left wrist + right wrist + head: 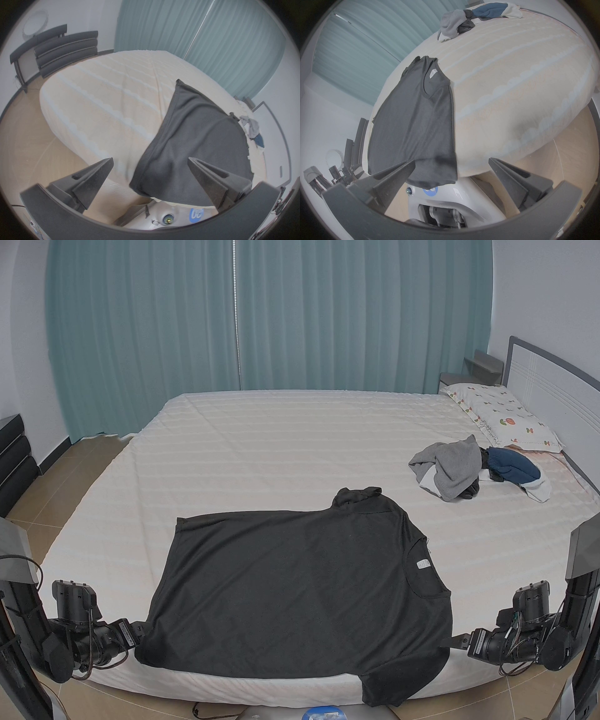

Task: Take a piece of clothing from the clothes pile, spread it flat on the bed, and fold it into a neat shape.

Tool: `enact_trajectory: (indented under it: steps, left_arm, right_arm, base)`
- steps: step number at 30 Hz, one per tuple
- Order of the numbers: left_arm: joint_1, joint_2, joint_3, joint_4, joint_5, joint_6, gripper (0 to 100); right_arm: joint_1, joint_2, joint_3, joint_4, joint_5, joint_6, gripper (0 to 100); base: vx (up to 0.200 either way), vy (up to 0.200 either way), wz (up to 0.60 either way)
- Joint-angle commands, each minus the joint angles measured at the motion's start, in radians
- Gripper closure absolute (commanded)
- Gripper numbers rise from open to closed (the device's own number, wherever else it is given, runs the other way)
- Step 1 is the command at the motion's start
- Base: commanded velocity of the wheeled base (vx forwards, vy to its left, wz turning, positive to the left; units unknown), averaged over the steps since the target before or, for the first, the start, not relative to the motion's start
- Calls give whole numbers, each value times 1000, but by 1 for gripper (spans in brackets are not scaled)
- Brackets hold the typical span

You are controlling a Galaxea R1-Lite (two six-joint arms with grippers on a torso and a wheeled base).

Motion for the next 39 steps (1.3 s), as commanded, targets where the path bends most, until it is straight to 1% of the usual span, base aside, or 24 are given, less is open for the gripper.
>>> enact_trajectory:
  steps: [1,4,10,15,17,18,19,21,26,28,31,37,39]
  left_arm:
    - [18,-15,-4,-1,-20,-9,0]
    - [18,-9,-5,-1,-22,-9,0]
    - [22,-6,-11,-1,-22,-10,0]
    - [19,-8,-24,-1,-29,-37,0]
    - [19,-11,-39,-2,-29,-75,0]
    - [19,-11,-42,-2,-29,-78,0]
    - [22,-12,-62,-5,-31,-125,0]
    - [19,-9,-73,-5,-31,-159,0]
    - [16,-9,-76,-5,-69,-167,0]
    - [16,-9,-81,-5,-83,-172,0]
    - [11,-15,-97,-7,-88,-208,0]
    - [-21,-12,-196,1,-89,-257,0]
    - [-35,-6,-245,8,-88,-262,0]
  right_arm:
    - [3,-5,18,-36,4,31,0]
    - [3,1,18,-61,4,45,0]
    - [3,-1,18,-64,4,48,0]
    - [4,-1,18,-64,4,48,0]
    - [4,-1,18,-64,4,48,0]
    - [4,-1,18,-64,5,48,0]
    - [6,-1,18,-64,4,48,0]
    - [6,-1,18,-64,4,48,0]
    - [7,-7,16,-73,5,51,0]
    - [11,-7,18,-90,5,67,0]
    - [14,-12,18,-122,4,114,0]
    - [14,-8,16,-161,8,154,0]
    - [14,-10,18,-174,25,172,0]
  base:
    - [0,200,0]
    - [0,200,0]
    - [0,200,0]
    - [0,0,0]
    - [0,0,0]
    - [0,0,0]
    - [0,0,0]
    - [200,0,0]
    - [200,0,0]
    - [200,0,0]
    - [0,0,0]
    - [0,0,0]
    - [0,0,0]
